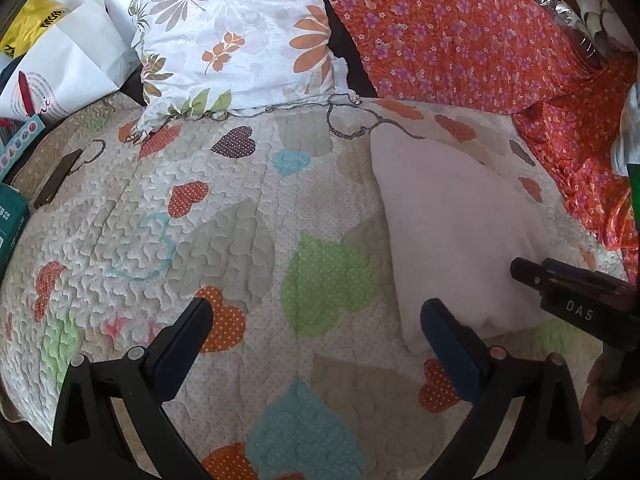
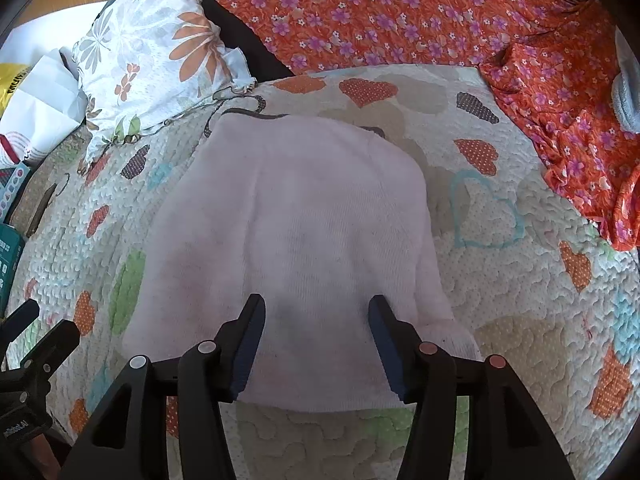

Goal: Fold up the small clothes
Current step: 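Pull the right gripper back from the folded pink sweater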

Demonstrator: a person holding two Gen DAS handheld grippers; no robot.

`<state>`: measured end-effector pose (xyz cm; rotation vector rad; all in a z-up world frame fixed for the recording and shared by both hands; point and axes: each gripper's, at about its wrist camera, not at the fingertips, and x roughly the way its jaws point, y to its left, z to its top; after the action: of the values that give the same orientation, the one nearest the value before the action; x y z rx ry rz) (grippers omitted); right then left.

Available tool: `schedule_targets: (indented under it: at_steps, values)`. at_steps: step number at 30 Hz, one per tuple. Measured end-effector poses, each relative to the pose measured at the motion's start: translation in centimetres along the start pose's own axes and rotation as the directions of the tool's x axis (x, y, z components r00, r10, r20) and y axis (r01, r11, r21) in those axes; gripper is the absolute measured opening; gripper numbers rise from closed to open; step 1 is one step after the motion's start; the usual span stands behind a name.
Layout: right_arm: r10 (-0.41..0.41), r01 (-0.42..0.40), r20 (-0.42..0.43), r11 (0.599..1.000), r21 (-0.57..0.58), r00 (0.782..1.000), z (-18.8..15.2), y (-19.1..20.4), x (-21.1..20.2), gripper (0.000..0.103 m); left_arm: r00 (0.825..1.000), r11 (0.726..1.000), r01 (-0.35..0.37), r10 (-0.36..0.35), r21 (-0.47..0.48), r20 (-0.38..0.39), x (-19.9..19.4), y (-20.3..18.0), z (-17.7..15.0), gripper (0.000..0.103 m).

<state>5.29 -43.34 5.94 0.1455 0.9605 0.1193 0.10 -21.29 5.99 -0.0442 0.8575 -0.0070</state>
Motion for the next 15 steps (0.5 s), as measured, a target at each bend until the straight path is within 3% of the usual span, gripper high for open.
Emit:
schedule_targets:
  at_steps: [15]
  values:
    - [-0.011, 0.011, 0.002, 1.0, -0.019, 1.0, 0.0, 0.2, -0.1, 0.063, 0.997, 0.999, -0.039, 0.04, -0.012, 0.065, -1.2, -0.1, 0.1, 0.103]
